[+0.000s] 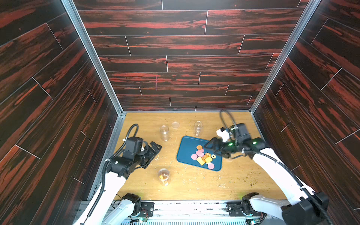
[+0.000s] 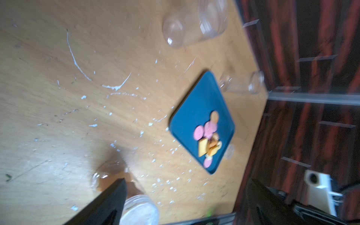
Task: Pour the cookies out of the jar
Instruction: Pick up the jar from the center of the board.
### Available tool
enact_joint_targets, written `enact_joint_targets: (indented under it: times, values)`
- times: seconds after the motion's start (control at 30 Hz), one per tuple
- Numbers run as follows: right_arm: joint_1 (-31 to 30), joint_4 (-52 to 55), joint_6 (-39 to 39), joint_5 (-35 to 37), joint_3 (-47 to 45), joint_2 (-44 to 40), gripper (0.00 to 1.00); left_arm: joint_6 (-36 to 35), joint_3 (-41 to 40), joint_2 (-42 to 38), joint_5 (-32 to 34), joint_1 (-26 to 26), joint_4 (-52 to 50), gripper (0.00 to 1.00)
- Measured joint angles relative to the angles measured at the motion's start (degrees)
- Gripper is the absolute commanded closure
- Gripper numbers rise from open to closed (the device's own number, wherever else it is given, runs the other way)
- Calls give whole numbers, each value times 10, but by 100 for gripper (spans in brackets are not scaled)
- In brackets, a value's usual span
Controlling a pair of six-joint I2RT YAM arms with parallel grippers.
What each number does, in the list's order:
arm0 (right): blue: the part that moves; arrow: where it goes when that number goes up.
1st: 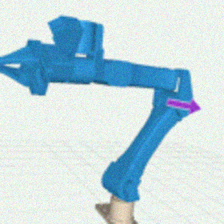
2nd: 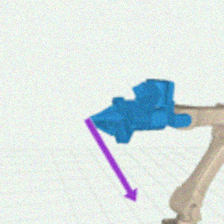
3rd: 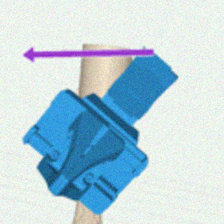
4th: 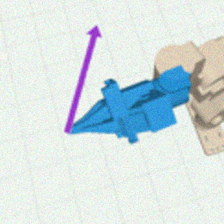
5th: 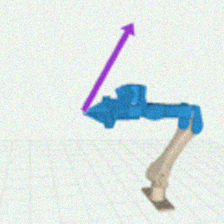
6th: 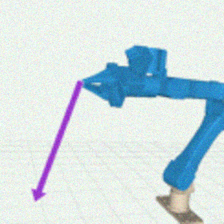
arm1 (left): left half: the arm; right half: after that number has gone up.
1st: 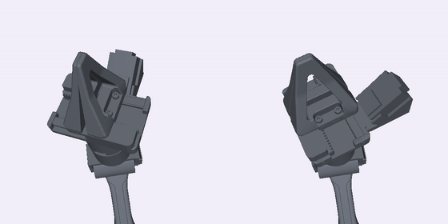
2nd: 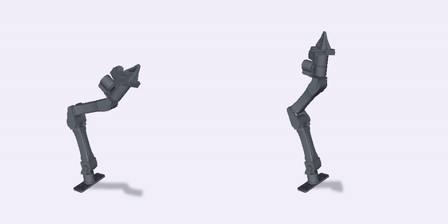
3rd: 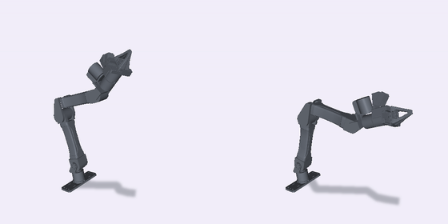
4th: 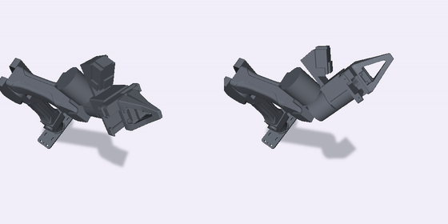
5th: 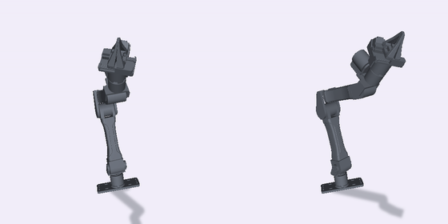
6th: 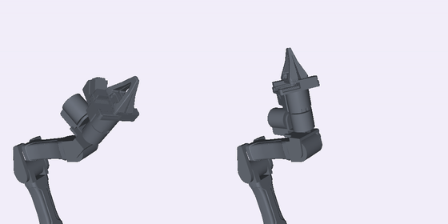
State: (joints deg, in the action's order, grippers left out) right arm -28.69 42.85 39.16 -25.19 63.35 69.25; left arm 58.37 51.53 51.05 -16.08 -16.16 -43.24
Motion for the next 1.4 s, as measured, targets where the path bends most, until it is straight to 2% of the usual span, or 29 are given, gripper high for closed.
enact_joint_targets:
  times: [0.13, 0.27, 0.4, 0.5, 0.6, 0.97, 1.17, 1.3, 1.4]
  values:
    - [-125, 16, 20, 89, 22, 43, 2, -43, -9, -20, -10, 0, -23, 0]
    - [-246, 57, 12, 178, 111, 131, 2, -55, -20, -78, 2, 0, -47, 0]
    - [-337, 94, -19, 233, 220, 221, 2, -51, -10, -121, 26, 1, -87, 0]
    - [-381, 86, -43, 243, 247, 252, 2, -49, -2, -152, 52, 1, -115, 0]
    - [-398, 81, -59, 235, 250, 269, 3, -53, 13, -177, 84, 1, -162, 0]
    - [-425, 72, -88, 209, 378, 375, 4, -71, 80, -213, 241, 1, -312, 0]
    - [-423, 95, -82, 220, 440, 443, 5, -71, 84, -217, 289, 1, -360, 0]
    - [-417, 131, -81, 244, 504, 486, 5, -62, 82, -254, 303, 1, -376, 0]
    - [-411, 144, -77, 251, 517, 497, 5, -58, 81, -268, 314, 1, -391, 0]
